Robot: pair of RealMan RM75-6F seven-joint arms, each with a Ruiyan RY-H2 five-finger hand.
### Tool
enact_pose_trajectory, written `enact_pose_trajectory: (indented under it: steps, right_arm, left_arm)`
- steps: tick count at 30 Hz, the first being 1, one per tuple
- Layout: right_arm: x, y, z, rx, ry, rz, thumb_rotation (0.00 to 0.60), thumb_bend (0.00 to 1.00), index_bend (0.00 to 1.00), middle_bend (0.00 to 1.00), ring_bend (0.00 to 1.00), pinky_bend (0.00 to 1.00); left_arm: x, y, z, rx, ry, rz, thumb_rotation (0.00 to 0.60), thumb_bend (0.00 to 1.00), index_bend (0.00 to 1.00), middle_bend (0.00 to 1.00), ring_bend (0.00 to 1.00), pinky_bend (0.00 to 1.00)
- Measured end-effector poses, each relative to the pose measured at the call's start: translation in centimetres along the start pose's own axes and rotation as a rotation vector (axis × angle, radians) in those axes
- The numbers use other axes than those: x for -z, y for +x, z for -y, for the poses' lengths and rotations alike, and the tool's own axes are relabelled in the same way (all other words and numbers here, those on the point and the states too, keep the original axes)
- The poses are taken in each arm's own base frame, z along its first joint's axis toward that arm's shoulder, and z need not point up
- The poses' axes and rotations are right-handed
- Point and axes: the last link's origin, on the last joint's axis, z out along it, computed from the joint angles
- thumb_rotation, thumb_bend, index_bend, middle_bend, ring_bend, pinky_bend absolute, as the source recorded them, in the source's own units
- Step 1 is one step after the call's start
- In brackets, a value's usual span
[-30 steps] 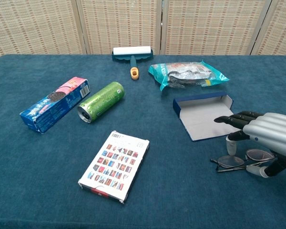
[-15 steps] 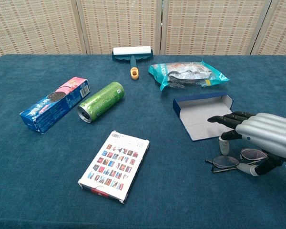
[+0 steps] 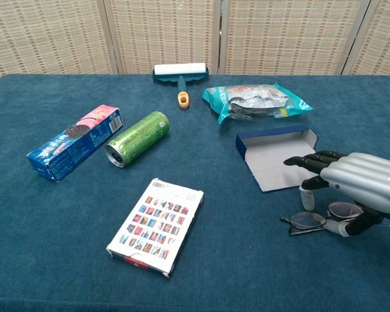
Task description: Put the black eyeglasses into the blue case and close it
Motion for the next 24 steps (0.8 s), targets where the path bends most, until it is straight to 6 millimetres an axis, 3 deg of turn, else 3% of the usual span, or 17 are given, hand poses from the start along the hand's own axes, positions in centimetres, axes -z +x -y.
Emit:
enact_pose_trajectory:
  steps: [9, 24]
  right_arm:
    - [-0.09, -0.04, -0.19, -0.005, -0.011, -0.005, 0.6, 0.43, 0.61, 0.12, 0.0, 0.0]
    - [0.14, 0.66, -0.86, -0.019, -0.032, -0.049, 0.6, 0.56, 0.63, 0.15, 0.0, 0.0]
  left_arm:
    - [0.04, -0.13, 0.07, 0.001, 0.001, 0.001, 0.6, 0.31, 0.0, 0.0, 0.01, 0.0]
    - [0.16, -0.21, 0.35, 0.004, 0.005, 0.0, 0.6, 0.31, 0.0, 0.0, 0.01, 0.0]
